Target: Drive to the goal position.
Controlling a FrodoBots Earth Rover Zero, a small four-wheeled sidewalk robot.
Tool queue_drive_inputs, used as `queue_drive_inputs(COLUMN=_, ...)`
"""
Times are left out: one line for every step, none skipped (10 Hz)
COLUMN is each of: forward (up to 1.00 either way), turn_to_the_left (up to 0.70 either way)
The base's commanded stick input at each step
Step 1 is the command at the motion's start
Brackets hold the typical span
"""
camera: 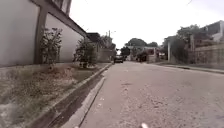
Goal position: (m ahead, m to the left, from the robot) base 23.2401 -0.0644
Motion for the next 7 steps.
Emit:
queue_drive_inputs(forward=0.06, turn_to_the_left=0.0)
queue_drive_inputs(forward=0.06, turn_to_the_left=0.0)
queue_drive_inputs(forward=0.06, turn_to_the_left=0.0)
queue_drive_inputs(forward=0.06, turn_to_the_left=0.0)
queue_drive_inputs(forward=0.06, turn_to_the_left=0.0)
queue_drive_inputs(forward=0.06, turn_to_the_left=0.0)
queue_drive_inputs(forward=0.06, turn_to_the_left=0.0)
